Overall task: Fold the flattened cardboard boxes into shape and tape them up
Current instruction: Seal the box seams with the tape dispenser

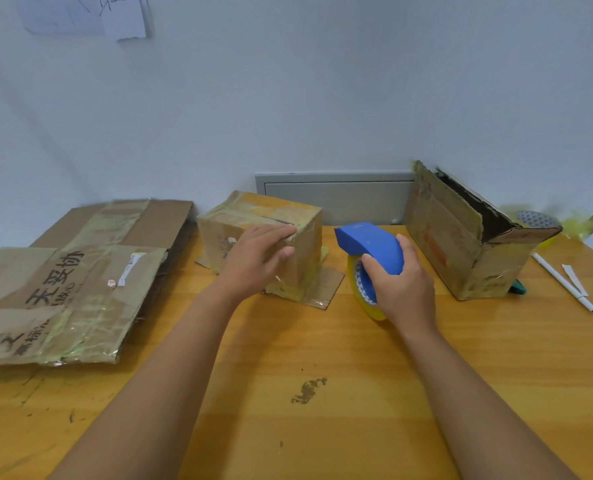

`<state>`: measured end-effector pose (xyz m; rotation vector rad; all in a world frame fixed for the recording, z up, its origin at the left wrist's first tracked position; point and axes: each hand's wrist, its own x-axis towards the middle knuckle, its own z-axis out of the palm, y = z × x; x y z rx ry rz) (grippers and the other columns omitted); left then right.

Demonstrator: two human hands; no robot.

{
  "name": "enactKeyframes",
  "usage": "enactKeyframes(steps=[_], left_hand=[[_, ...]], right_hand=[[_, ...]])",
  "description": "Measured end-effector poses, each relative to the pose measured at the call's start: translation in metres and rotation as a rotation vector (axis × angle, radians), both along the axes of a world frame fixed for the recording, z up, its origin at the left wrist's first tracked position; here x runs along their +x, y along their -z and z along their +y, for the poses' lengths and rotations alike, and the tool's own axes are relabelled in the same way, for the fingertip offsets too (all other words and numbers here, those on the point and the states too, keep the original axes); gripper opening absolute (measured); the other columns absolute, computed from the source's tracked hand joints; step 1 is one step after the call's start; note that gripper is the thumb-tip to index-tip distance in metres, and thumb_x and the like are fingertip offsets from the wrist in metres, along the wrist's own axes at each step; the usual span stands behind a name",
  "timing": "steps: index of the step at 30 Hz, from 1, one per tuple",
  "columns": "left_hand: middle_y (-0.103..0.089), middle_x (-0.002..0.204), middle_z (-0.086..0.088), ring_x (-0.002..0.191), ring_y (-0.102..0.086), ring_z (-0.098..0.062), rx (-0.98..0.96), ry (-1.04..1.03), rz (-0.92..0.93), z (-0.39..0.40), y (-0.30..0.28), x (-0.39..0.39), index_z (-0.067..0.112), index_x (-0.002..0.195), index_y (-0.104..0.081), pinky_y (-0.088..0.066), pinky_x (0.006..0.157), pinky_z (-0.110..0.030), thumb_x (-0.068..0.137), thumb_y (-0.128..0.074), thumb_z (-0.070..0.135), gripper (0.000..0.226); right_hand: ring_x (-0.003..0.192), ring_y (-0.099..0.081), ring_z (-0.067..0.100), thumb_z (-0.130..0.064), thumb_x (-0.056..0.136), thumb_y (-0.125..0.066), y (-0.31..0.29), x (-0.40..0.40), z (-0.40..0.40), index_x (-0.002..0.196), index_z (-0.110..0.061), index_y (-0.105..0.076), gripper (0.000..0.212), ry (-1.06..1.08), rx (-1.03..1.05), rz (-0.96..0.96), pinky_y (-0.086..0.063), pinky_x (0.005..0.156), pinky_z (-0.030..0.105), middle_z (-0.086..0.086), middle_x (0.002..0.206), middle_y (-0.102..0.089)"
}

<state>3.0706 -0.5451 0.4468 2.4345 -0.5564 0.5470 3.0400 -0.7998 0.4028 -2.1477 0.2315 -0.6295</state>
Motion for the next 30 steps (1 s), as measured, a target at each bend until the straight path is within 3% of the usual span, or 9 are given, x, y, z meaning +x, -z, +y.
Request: enactKeyframes(steps=[6, 12, 17, 20, 22, 25, 30], left_hand=[[-0.046, 0.132, 0.025, 0.124, -0.032, 0.001, 0.026, 0.037, 0.083, 0.005, -0.006, 0.001, 0.03, 0.142, -0.052, -0.028, 0.103, -0.026, 0.095, -0.064, 0.035, 0.049], [-0.045, 0.142, 0.02, 0.127, -0.028, 0.005, 0.073, 0.062, 0.157, 0.013, -0.009, 0.003, 0.03, 0.146, -0.048, -0.021, 0.107, -0.019, 0.1, -0.046, 0.003, 0.054], [-0.043, 0.137, 0.025, 0.129, -0.031, 0.001, 0.051, 0.075, 0.152, 0.012, -0.009, 0.002, 0.03, 0.145, -0.048, -0.023, 0.109, -0.024, 0.103, -0.05, 0.025, 0.042], [-0.05, 0.142, 0.018, 0.132, -0.037, -0.005, 0.024, 0.054, 0.119, 0.01, -0.009, 0.002, 0.03, 0.142, -0.053, -0.029, 0.109, -0.028, 0.1, -0.056, 0.033, 0.043], [-0.055, 0.138, 0.017, 0.128, -0.039, -0.005, -0.011, 0.018, 0.079, 0.006, -0.006, 0.002, 0.029, 0.138, -0.057, -0.03, 0.105, -0.023, 0.097, -0.061, 0.037, 0.042], [-0.058, 0.126, 0.019, 0.116, -0.039, 0.001, -0.062, -0.059, -0.018, -0.004, 0.0, -0.001, 0.027, 0.131, -0.063, -0.024, 0.091, -0.004, 0.093, -0.067, 0.036, 0.038], [-0.066, 0.119, 0.007, 0.112, -0.047, -0.007, -0.09, -0.148, -0.129, -0.021, 0.006, -0.004, 0.02, 0.123, -0.067, -0.033, 0.089, -0.017, 0.093, -0.067, 0.027, 0.03]], right_hand=[[0.108, -0.053, 0.023, -0.059, 0.089, -0.062, -0.001, 0.001, 0.0, 0.15, -0.028, -0.038, 0.073, 0.003, 0.002, 0.003, -0.05, 0.084, 0.041, -0.009, 0.111, -0.047], [0.101, -0.049, 0.018, -0.059, 0.09, -0.062, 0.0, 0.0, 0.001, 0.151, -0.027, -0.037, 0.073, 0.007, -0.001, -0.008, -0.043, 0.077, 0.034, -0.009, 0.111, -0.046], [0.101, -0.047, 0.016, -0.058, 0.09, -0.063, 0.0, -0.001, 0.001, 0.152, -0.026, -0.037, 0.074, 0.006, 0.0, -0.021, -0.04, 0.077, 0.032, -0.01, 0.112, -0.045], [0.105, -0.05, 0.02, -0.059, 0.089, -0.063, 0.0, 0.0, 0.001, 0.151, -0.027, -0.037, 0.074, 0.005, 0.003, -0.013, -0.045, 0.08, 0.036, -0.01, 0.112, -0.045], [0.107, -0.052, 0.022, -0.059, 0.089, -0.062, 0.0, 0.0, 0.001, 0.151, -0.027, -0.037, 0.074, 0.009, -0.001, -0.01, -0.046, 0.08, 0.036, -0.01, 0.111, -0.046], [0.109, -0.054, 0.024, -0.06, 0.089, -0.062, 0.0, -0.001, 0.001, 0.151, -0.028, -0.037, 0.074, 0.009, -0.002, -0.008, -0.051, 0.083, 0.041, -0.01, 0.111, -0.046], [0.107, -0.054, 0.023, -0.06, 0.089, -0.062, -0.001, -0.001, 0.001, 0.151, -0.028, -0.037, 0.074, 0.007, 0.005, -0.013, -0.053, 0.083, 0.042, -0.01, 0.11, -0.047]])
